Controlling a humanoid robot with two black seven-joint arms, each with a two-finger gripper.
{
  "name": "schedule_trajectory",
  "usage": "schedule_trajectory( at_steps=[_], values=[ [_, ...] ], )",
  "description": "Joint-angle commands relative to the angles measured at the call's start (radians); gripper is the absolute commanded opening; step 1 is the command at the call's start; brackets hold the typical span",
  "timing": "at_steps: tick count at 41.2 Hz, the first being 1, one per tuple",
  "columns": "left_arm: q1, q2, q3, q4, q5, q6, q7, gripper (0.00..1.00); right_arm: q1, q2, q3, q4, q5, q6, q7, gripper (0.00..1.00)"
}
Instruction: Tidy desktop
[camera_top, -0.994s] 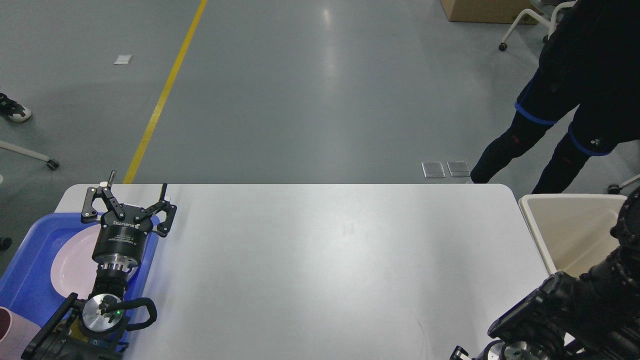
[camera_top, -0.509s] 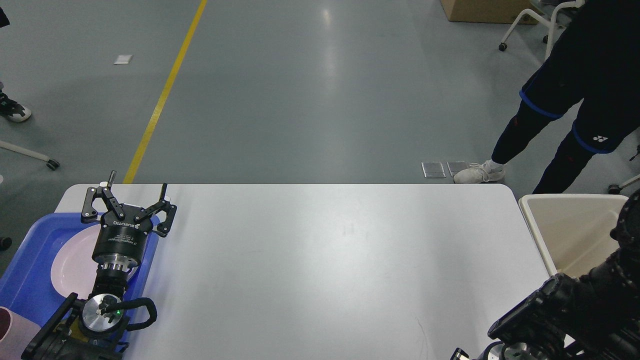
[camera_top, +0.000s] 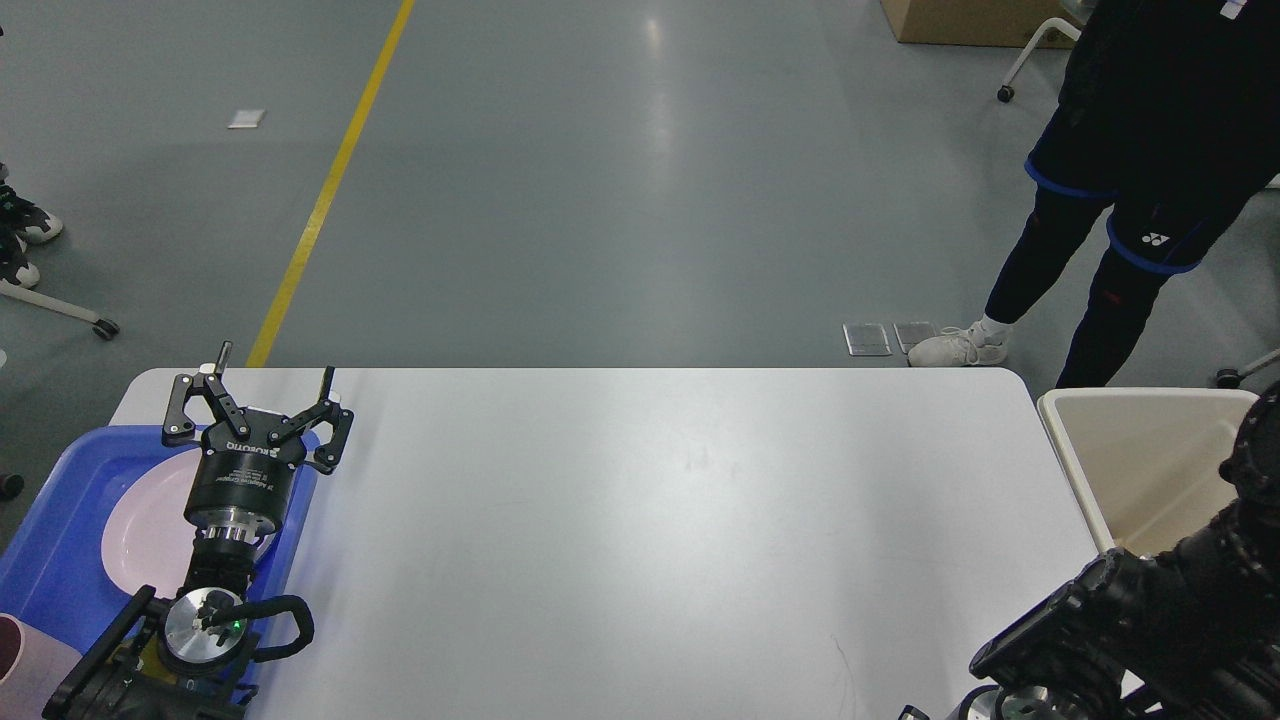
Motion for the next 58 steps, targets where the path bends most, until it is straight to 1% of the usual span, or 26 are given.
schedule_trajectory(
  at_steps=[1, 12, 16, 18, 21, 22, 24, 25, 27, 31, 32, 36, 37, 39, 45, 55, 58],
  values=[
    [0.0, 0.0, -0.001, 0.0, 0.0, 0.0, 0.0, 0.96, -0.001, -0.011, 0.018, 0.0, 0.001, -0.002, 0.0, 0.0],
    [0.0, 0.0, 0.0, 0.0, 0.0, 0.0, 0.0, 0.96, 0.022, -0.024, 0.016, 0.008, 0.001, 0.018, -0.006, 0.0],
    [0.0, 0.0, -0.001, 0.0, 0.0, 0.0, 0.0, 0.96, 0.069, -0.041, 0.006, 0.026, 0.001, 0.041, -0.011, 0.0],
    [0.0, 0.0, -0.001, 0.0, 0.0, -0.001, 0.0, 0.96, 0.108, -0.049, -0.004, 0.039, 0.001, 0.084, -0.012, 0.0],
    [0.0, 0.0, 0.0, 0.0, 0.0, 0.0, 0.0, 0.96, 0.184, -0.067, -0.033, 0.051, 0.002, 0.182, -0.012, 0.0],
    [0.0, 0.0, 0.0, 0.0, 0.0, -0.001, 0.0, 0.96, 0.242, -0.087, -0.053, 0.054, 0.002, 0.257, -0.012, 0.0],
    [0.0, 0.0, 0.0, 0.0, 0.0, 0.0, 0.0, 0.96, 0.302, -0.101, -0.065, 0.054, 0.002, 0.328, -0.012, 0.0],
    [0.0, 0.0, -0.001, 0.0, 0.0, 0.0, 0.0, 0.96, 0.363, -0.104, -0.083, 0.054, 0.002, 0.38, -0.012, 0.0],
    [0.0, 0.0, -0.001, 0.0, 0.0, 0.0, 0.0, 0.96, 0.428, -0.106, -0.112, 0.054, 0.002, 0.428, -0.012, 0.0],
    [0.0, 0.0, -0.001, 0.0, 0.0, -0.001, 0.0, 0.96, 0.583, -0.098, -0.172, 0.059, 0.004, 0.489, -0.012, 0.0],
    [0.0, 0.0, -0.001, 0.0, 0.0, 0.0, 0.0, 0.96, 0.653, -0.098, -0.197, 0.062, 0.004, 0.524, -0.012, 0.0],
    [0.0, 0.0, -0.001, 0.0, 0.0, 0.0, 0.0, 0.96, 0.813, -0.095, -0.249, 0.068, 0.004, 0.606, -0.011, 0.0],
    [0.0, 0.0, -0.001, 0.0, 0.0, 0.0, 0.0, 0.96, 0.894, -0.095, -0.272, 0.074, 0.004, 0.645, -0.009, 0.0],
    [0.0, 0.0, -0.001, 0.0, 0.0, 0.0, 0.0, 0.96, 0.966, -0.09, -0.295, 0.088, 0.004, 0.679, -0.009, 0.0],
    [0.0, 0.0, -0.001, 0.0, 0.0, 0.0, 0.0, 0.96, 1.147, -0.057, -0.346, 0.149, 0.004, 0.719, -0.004, 0.0],
    [0.0, 0.0, 0.0, 0.0, 0.0, -0.001, 0.0, 0.96, 1.148, -0.047, -0.378, 0.154, 0.004, 0.706, 0.0, 0.0],
    [0.0, 0.0, -0.001, 0.0, 0.0, 0.0, 0.0, 0.96, 1.146, -0.054, -0.413, 0.143, 0.004, 0.703, 0.002, 0.0]
  ],
)
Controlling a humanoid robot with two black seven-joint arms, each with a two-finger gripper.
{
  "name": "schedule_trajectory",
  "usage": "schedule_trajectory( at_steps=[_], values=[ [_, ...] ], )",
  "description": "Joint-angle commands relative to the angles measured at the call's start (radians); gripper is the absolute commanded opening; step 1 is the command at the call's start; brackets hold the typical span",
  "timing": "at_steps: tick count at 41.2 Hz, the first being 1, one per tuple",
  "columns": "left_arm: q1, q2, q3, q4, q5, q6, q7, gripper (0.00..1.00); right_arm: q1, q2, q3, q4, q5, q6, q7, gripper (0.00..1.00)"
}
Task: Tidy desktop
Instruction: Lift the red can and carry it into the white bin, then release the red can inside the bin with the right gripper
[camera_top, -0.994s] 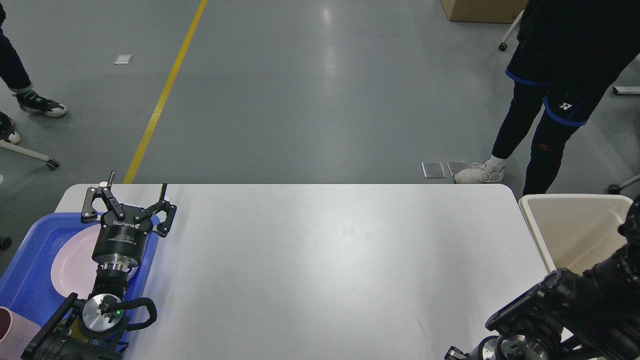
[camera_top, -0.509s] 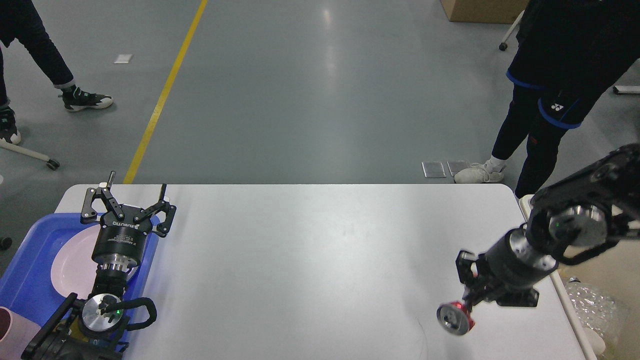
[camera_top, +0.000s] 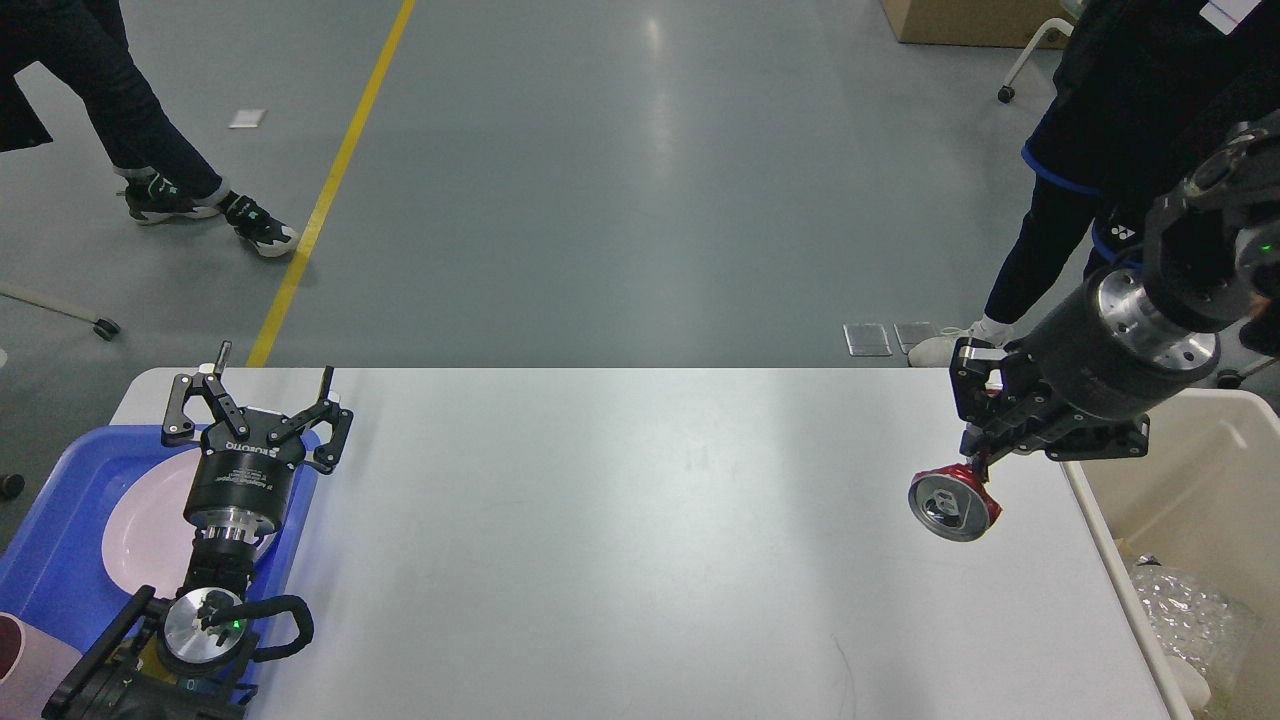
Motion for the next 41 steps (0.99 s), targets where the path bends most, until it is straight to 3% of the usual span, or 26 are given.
schedule_trajectory(
  at_steps=[1, 12, 16, 22, 32, 41],
  values=[
    [0.0, 0.0, 0.0, 0.0, 0.0, 0.0, 0.0, 0.96, -0.006, -0.01, -0.056, -0.021, 0.0, -0.005, 0.002, 0.0],
    [0.0, 0.0, 0.002, 0.0, 0.0, 0.0, 0.0, 0.96, -0.153, -0.169, -0.199, -0.252, -0.021, -0.005, 0.002, 0.0],
    [0.0, 0.0, 0.002, 0.0, 0.0, 0.0, 0.0, 0.96, -0.313, -0.285, -0.181, -0.442, -0.069, -0.005, 0.002, 0.0],
    [0.0, 0.0, 0.002, 0.0, 0.0, 0.0, 0.0, 0.96, -0.495, -0.362, -0.121, -0.642, -0.09, -0.003, 0.003, 0.0],
    [0.0, 0.0, 0.002, 0.0, 0.0, 0.0, 0.0, 0.96, -1.057, -0.356, 0.146, -1.117, -0.098, -0.05, 0.009, 0.0],
    [0.0, 0.0, 0.002, 0.0, 0.0, 0.0, 0.0, 0.96, -1.463, -0.211, 0.251, -1.42, -0.098, -0.276, 0.028, 0.0]
  ],
)
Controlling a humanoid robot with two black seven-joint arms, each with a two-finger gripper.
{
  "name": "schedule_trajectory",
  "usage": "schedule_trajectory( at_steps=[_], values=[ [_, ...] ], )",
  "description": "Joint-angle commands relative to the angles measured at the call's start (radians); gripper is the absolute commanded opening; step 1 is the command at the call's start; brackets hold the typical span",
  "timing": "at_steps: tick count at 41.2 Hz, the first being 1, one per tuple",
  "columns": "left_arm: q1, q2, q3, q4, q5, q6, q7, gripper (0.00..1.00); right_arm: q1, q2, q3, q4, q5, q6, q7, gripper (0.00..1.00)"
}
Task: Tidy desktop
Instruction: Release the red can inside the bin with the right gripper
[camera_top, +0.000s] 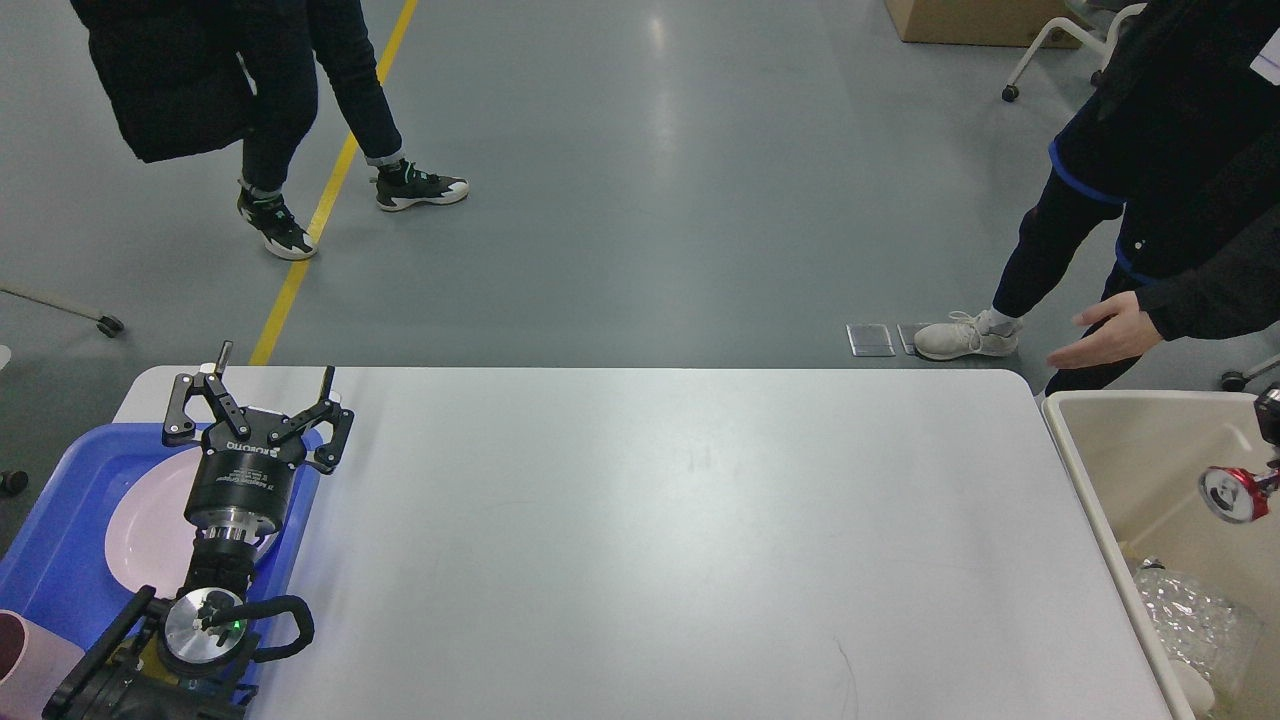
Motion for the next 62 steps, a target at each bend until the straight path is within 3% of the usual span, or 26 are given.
schedule_trajectory(
  at_steps=[1, 7, 9, 25, 26, 28, 32, 33, 59, 61, 62],
  values=[
    [0.0, 0.0, 0.0, 0.0, 0.0, 0.0, 0.0, 0.96, -0.257, 0.117, 0.034, -0.197, 0.0, -0.181, 0.003, 0.0],
    [0.0, 0.0, -0.001, 0.0, 0.001, 0.0, 0.0, 0.96, -0.494, 0.263, 0.025, -0.338, -0.003, -0.425, -0.002, 0.0],
    [0.0, 0.0, 0.0, 0.0, 0.0, 0.0, 0.0, 0.96, -0.512, 0.278, 0.025, -0.34, -0.013, -0.459, -0.005, 0.0],
    [0.0, 0.0, 0.0, 0.0, 0.0, 0.0, 0.0, 0.96, -0.561, 0.291, 0.033, -0.344, -0.031, -0.507, -0.008, 0.0],
    [0.0, 0.0, 0.0, 0.0, 0.0, -0.001, 0.0, 0.96, -0.56, 0.288, 0.037, -0.343, -0.03, -0.514, -0.008, 0.07],
    [0.0, 0.0, 0.0, 0.0, 0.0, 0.0, 0.0, 0.96, -0.561, 0.288, 0.039, -0.343, -0.031, -0.534, -0.006, 0.34],
    [0.0, 0.0, 0.0, 0.0, 0.0, 0.0, 0.0, 0.96, -0.564, 0.289, 0.036, -0.341, -0.031, -0.586, -0.006, 0.98],
    [0.0, 0.0, 0.0, 0.0, 0.0, 0.0, 0.0, 0.96, -0.563, 0.289, 0.037, -0.34, -0.031, -0.593, -0.006, 1.0],
    [0.0, 0.0, -0.001, 0.0, 0.0, 0.0, 0.0, 0.96, -0.483, 0.281, 0.092, -0.306, -0.023, -0.577, 0.011, 1.0],
    [0.0, 0.0, -0.001, 0.0, 0.0, 0.0, 0.0, 0.96, -0.427, 0.248, 0.157, -0.265, -0.023, -0.553, 0.046, 1.0],
    [0.0, 0.0, -0.001, 0.0, 0.0, 0.0, 0.0, 0.96, -0.376, 0.211, 0.207, -0.223, -0.023, -0.538, 0.085, 1.0]
  ],
)
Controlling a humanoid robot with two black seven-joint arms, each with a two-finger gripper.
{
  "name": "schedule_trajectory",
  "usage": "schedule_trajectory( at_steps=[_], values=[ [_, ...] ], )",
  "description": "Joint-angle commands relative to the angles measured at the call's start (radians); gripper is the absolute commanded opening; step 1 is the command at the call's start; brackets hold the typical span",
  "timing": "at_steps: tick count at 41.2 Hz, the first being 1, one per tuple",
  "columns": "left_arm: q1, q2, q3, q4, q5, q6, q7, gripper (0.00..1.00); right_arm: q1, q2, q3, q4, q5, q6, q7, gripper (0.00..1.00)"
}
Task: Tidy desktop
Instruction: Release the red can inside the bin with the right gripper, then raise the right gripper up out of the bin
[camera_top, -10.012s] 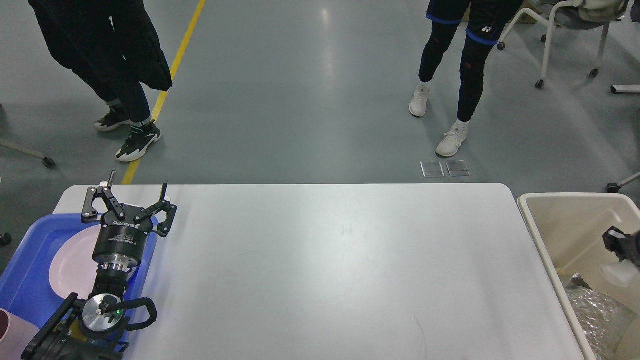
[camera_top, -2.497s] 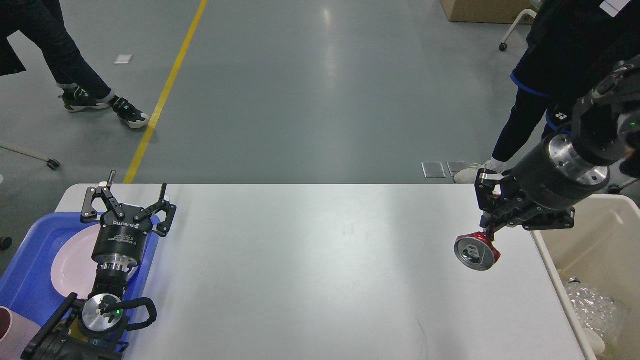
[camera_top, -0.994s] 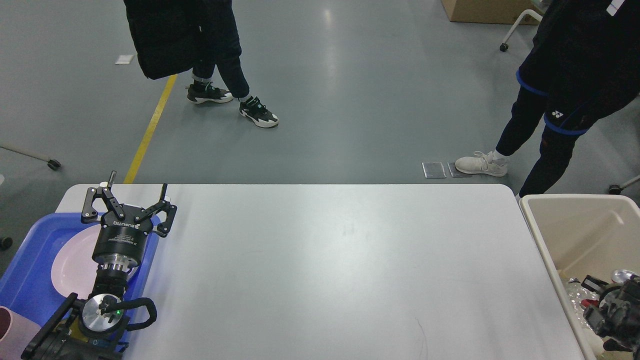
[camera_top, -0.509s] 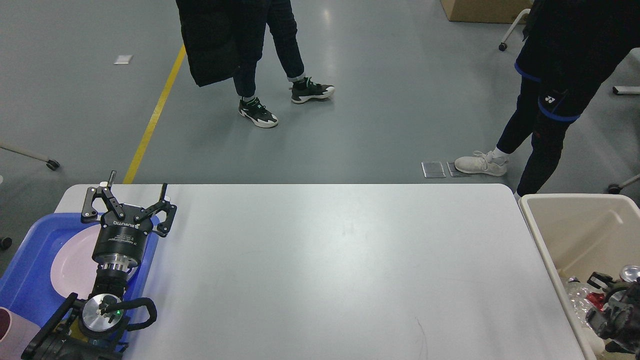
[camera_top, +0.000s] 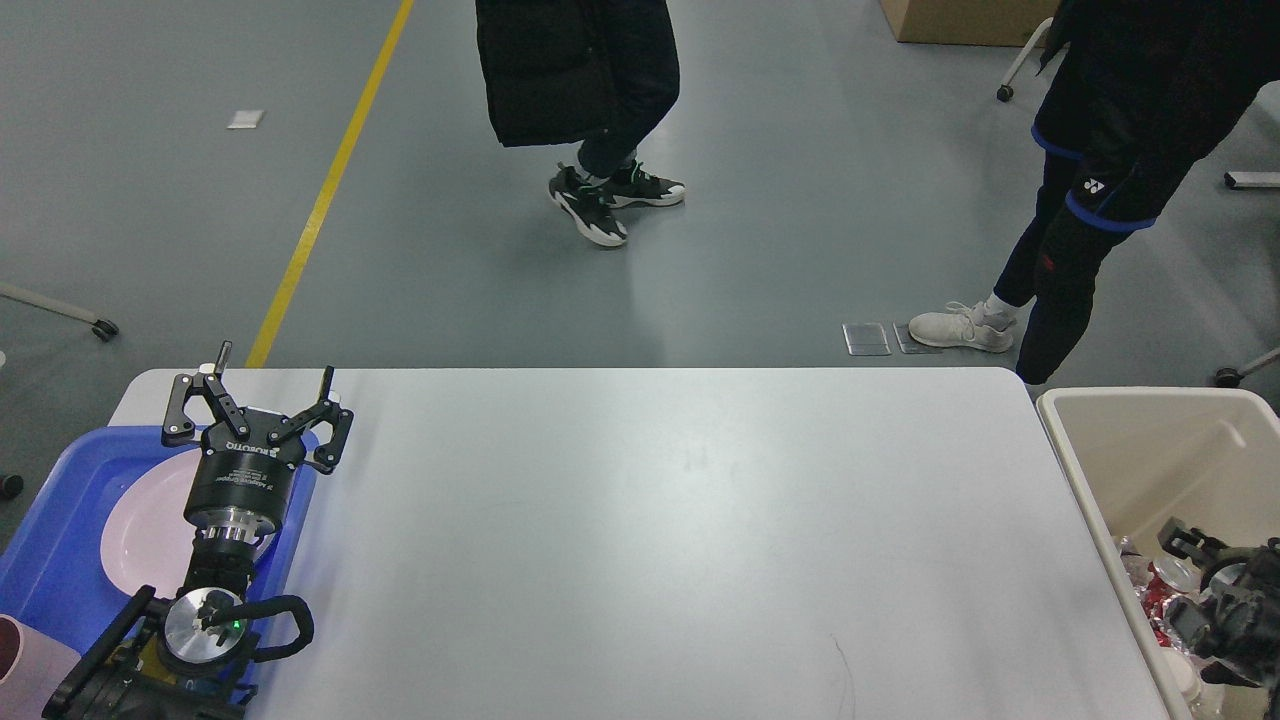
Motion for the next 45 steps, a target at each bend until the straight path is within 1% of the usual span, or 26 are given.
schedule_trajectory(
  at_steps=[1, 4, 6, 8, 9, 14, 15, 16, 17, 18, 22, 25, 26, 29, 33, 34, 35, 38, 40, 42, 45],
  values=[
    [0.0, 0.0, 0.001, 0.0, 0.0, -0.001, 0.0, 0.96, 0.134, -0.085, 0.134, 0.103, 0.002, 0.044, 0.088, 1.0],
    [0.0, 0.0, -0.001, 0.0, 0.0, 0.0, 0.0, 0.96, 0.23, -0.147, 0.243, 0.198, 0.005, 0.07, 0.143, 1.0],
    [0.0, 0.0, 0.001, 0.0, 0.0, 0.0, 0.0, 0.96, 0.281, -0.196, 0.33, 0.257, 0.008, 0.088, 0.16, 1.0],
    [0.0, 0.0, -0.001, 0.0, 0.0, 0.0, 0.0, 0.96, 0.318, -0.238, 0.434, 0.294, 0.008, 0.103, 0.162, 1.0],
    [0.0, 0.0, -0.001, 0.0, 0.0, -0.001, 0.0, 0.96, 0.339, -0.262, 0.543, 0.312, 0.006, 0.111, 0.16, 1.0],
    [0.0, 0.0, 0.001, 0.0, 0.0, 0.0, 0.0, 0.96, 0.347, -0.28, 0.798, 0.324, -0.002, 0.114, 0.159, 1.0],
    [0.0, 0.0, 0.001, 0.0, 0.0, 0.0, 0.0, 0.96, 0.35, -0.281, 0.927, 0.334, -0.002, 0.116, 0.159, 1.0],
    [0.0, 0.0, 0.001, 0.0, 0.0, 0.0, 0.0, 0.96, 0.349, -0.283, 1.009, 0.34, -0.003, 0.116, 0.157, 1.0],
    [0.0, 0.0, 0.001, 0.0, 0.0, 0.0, 0.0, 0.96, 0.333, -0.28, 1.176, 0.346, -0.002, 0.116, 0.157, 1.0],
    [0.0, 0.0, -0.001, 0.0, 0.0, 0.0, 0.0, 0.96, 0.326, -0.272, 1.253, 0.346, -0.002, 0.116, 0.157, 1.0],
    [0.0, 0.0, 0.001, 0.0, 0.0, 0.0, 0.0, 0.96, 0.229, -0.232, 1.508, 0.35, -0.003, 0.117, 0.163, 1.0],
    [0.0, 0.0, -0.001, 0.0, 0.0, -0.001, 0.0, 0.96, 0.174, -0.204, 1.649, 0.364, -0.003, 0.119, 0.165, 1.0],
    [0.0, 0.0, 0.001, 0.0, 0.0, -0.001, 0.0, 0.96, 0.145, -0.197, 1.735, 0.384, -0.006, 0.125, 0.167, 1.0],
    [0.0, 0.0, 0.001, 0.0, 0.001, 0.0, 0.0, 0.96, 0.064, -0.189, 1.847, 0.447, -0.012, 0.157, 0.167, 1.0],
    [0.0, 0.0, -0.001, 0.0, 0.0, 0.0, 0.0, 0.96, -0.048, -0.188, 1.941, 0.511, -0.073, 0.244, 0.174, 1.0],
    [0.0, 0.0, 0.001, 0.0, 0.0, 0.0, 0.0, 0.96, -0.065, -0.186, 1.958, 0.518, -0.099, 0.267, 0.188, 1.0],
    [0.0, 0.0, 0.001, 0.0, 0.0, -0.001, 0.0, 0.96, -0.079, -0.184, 1.979, 0.521, -0.127, 0.289, 0.214, 1.0],
    [0.0, 0.0, -0.001, 0.0, 0.0, 0.0, 0.0, 0.96, -0.143, -0.174, 2.044, 0.524, -0.208, 0.355, 0.335, 1.0],
    [0.0, 0.0, 0.001, 0.0, 0.0, 0.0, 0.0, 0.96, -0.199, -0.16, 2.081, 0.525, -0.267, 0.407, 0.399, 1.0],
    [0.0, 0.0, 0.001, 0.0, 0.0, 0.0, 0.0, 0.96, -0.234, -0.143, 2.117, 0.525, -0.322, 0.444, 0.439, 1.0],
    [0.0, 0.0, 0.001, 0.0, 0.0, 0.0, 0.0, 0.96, -0.265, -0.106, 2.174, 0.525, -0.379, 0.472, 0.467, 1.0]
  ],
)
